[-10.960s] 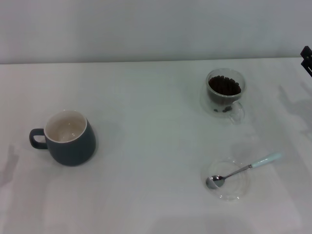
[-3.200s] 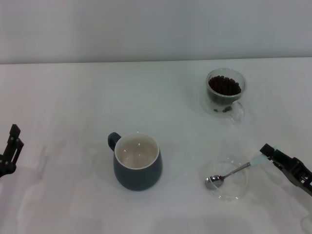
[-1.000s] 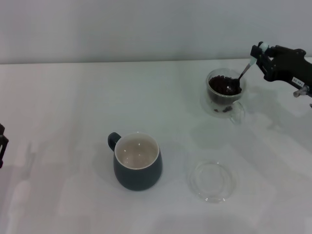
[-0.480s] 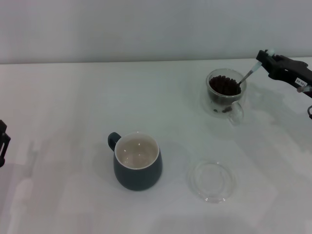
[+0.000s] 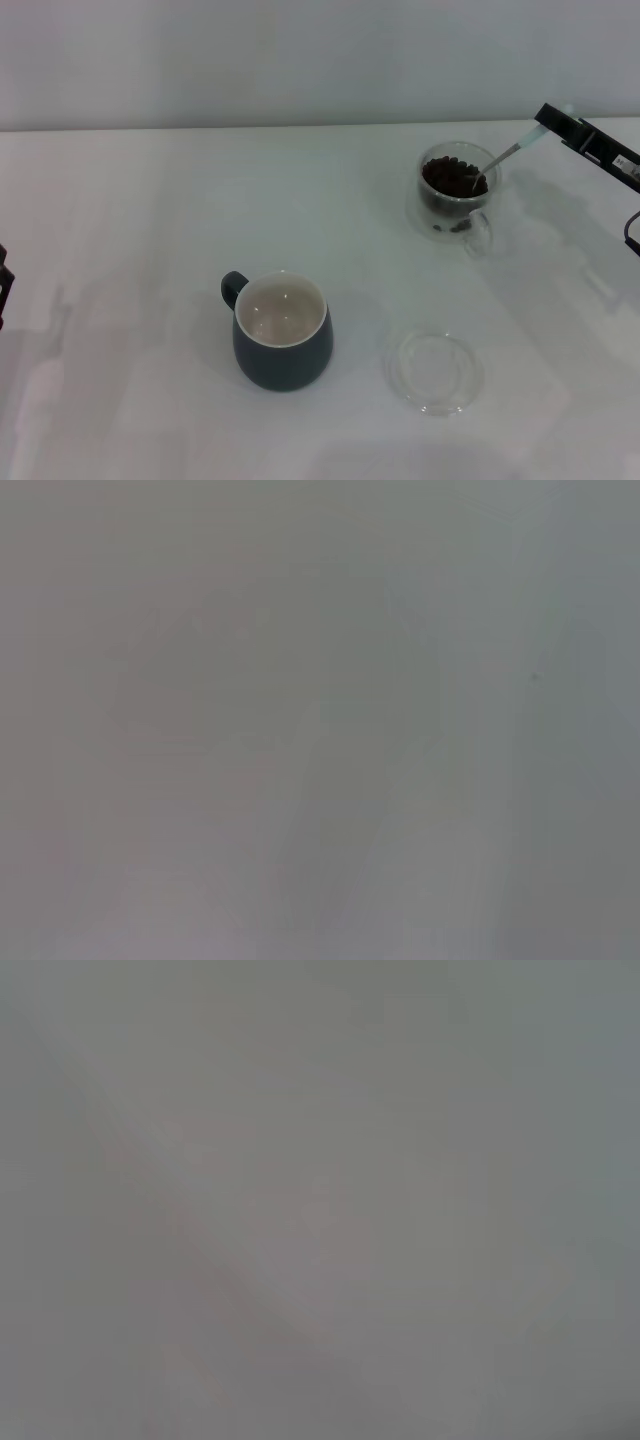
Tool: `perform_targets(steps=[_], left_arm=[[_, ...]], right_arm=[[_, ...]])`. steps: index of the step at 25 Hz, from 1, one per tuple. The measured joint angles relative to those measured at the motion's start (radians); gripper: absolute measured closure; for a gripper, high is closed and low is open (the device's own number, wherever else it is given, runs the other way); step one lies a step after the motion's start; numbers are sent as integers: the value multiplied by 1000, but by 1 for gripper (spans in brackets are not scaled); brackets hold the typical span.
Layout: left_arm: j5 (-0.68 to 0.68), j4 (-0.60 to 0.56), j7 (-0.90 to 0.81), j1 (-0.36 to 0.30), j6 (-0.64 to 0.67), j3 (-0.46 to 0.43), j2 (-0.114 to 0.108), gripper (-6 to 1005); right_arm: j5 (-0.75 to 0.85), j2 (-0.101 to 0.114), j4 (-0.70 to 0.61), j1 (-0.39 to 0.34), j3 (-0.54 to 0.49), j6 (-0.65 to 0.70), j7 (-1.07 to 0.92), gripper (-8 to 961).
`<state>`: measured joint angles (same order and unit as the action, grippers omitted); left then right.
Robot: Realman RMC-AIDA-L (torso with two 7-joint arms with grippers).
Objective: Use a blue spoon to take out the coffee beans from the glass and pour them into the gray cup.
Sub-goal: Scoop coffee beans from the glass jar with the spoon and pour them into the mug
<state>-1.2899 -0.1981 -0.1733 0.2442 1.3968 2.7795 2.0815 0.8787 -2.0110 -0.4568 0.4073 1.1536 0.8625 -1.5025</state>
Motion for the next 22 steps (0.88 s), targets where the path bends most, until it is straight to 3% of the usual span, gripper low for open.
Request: perform_targets(steps=[22], left_arm=[[-52,63,5,45,6,-1,-1,311]], right_arm=[[-90,5,99,35,-24,-40,-243,759]])
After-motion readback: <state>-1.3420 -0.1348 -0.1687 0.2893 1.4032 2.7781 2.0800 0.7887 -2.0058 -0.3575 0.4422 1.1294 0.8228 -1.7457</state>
